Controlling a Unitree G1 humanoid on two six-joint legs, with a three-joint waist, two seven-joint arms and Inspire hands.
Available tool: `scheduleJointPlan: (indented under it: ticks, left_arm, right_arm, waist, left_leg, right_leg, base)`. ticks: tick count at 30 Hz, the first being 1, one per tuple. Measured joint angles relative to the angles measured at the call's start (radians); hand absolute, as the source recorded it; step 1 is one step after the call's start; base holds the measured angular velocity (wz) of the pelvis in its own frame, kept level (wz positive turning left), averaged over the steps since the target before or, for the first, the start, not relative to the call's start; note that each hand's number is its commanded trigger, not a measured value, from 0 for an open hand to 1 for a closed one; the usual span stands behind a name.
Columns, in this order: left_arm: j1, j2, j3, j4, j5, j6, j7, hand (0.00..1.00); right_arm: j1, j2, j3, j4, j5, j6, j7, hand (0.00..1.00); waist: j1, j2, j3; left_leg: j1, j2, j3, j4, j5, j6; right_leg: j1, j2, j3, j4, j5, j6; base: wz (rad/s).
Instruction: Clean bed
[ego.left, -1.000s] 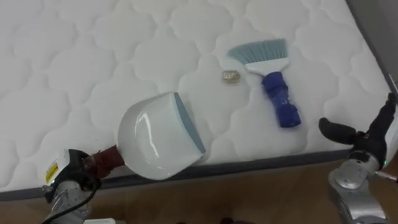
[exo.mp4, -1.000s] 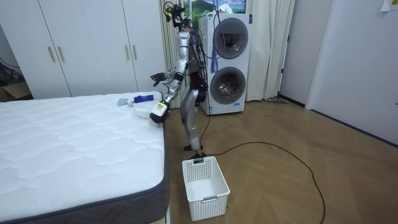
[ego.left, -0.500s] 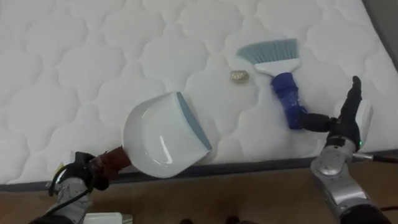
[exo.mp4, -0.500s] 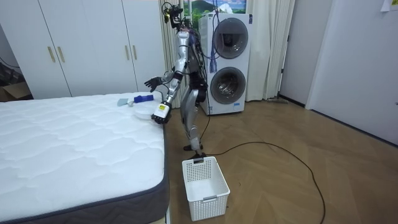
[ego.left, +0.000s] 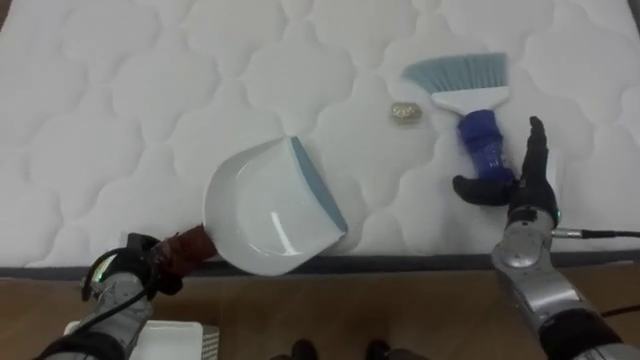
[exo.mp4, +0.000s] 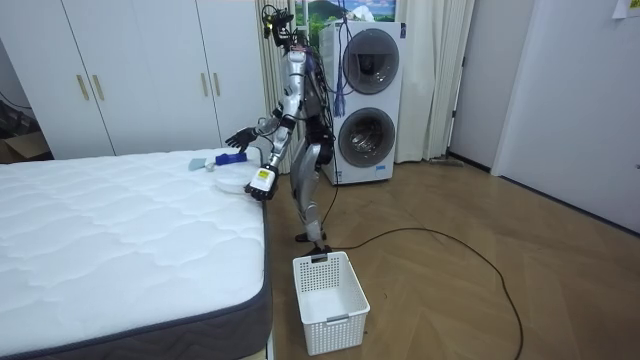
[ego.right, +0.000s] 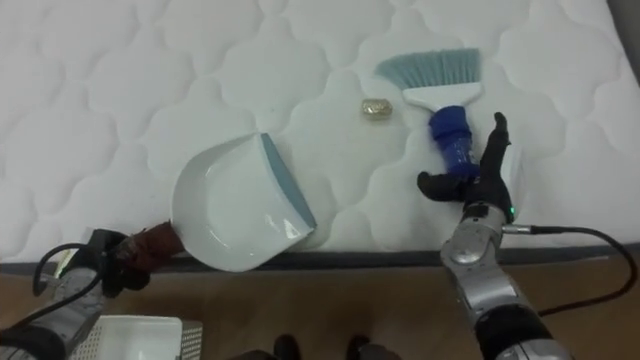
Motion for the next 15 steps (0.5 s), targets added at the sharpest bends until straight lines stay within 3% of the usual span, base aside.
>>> scheduleJointPlan:
  ticks: [10,15]
  left_arm:
    - [-0.022,0.007,-0.022,-0.029,-0.016,-0.006,-0.016,1.00]
    - [-0.024,0.007,-0.027,-0.053,-0.016,-0.020,-0.020,1.00]
  right_arm:
    - [-0.109,-0.025,-0.003,0.134,0.021,-0.002,0.038,0.00]
    - [-0.110,-0.042,-0.003,0.134,0.036,-0.002,0.060,0.00]
  waist:
    - [0.000,0.007,0.0085]
    - [0.019,0.008,0.0094]
  left_leg:
    - [-0.036,-0.004,-0.011,0.016,0.000,0.000]
    - [-0.038,-0.004,-0.011,0.015,0.000,0.000]
  right_leg:
    - [-0.033,-0.009,-0.013,0.019,-0.009,-0.003]
    - [-0.033,-0.009,-0.015,0.022,-0.011,-0.004]
  base:
    - [0.04]
    - [0.01]
